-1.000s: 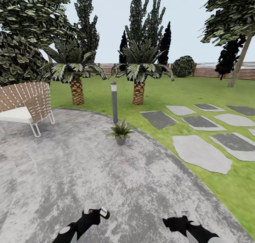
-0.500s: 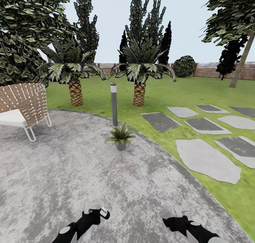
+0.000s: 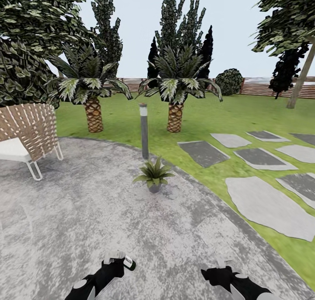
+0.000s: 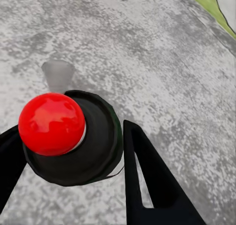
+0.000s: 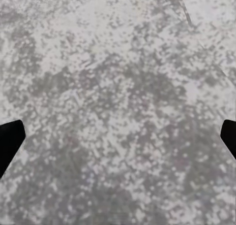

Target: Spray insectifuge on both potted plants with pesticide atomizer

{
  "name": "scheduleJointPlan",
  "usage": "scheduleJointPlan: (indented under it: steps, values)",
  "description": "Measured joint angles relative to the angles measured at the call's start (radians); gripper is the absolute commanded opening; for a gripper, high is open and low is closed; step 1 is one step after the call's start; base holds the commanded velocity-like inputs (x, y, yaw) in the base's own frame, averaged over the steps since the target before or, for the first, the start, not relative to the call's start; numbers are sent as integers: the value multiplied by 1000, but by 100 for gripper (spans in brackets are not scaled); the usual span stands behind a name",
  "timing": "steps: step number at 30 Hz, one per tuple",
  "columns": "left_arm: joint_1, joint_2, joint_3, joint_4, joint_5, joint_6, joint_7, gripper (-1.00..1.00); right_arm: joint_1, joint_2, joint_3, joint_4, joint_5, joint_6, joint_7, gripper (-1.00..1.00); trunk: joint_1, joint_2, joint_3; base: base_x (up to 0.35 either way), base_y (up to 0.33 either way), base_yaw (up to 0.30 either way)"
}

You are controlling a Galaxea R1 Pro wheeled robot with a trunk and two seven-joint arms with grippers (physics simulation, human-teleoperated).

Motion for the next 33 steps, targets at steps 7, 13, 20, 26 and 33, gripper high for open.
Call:
scheduleJointPlan:
  steps: [7,13,20,26,33]
  values:
    - [0,0,0,0,0,0,-3,-100,0,0,-2,0,-3,0,2,100,0,0,5,198,261,-174]
    - [0,0,0,0,0,0,-3,-100,0,0,-2,0,-5,0,3,100,0,0,11,165,277,-209]
    - [0,0,0,-1,0,0,-4,-100,0,0,-1,0,-5,0,3,100,0,0,18,160,279,-210]
    - [0,1,0,-1,0,0,-3,-100,0,0,1,0,-5,0,3,100,0,0,23,160,279,-176]
    - [0,1,0,-2,0,0,-4,-100,0,0,0,0,-5,0,2,100,0,0,24,160,279,-41]
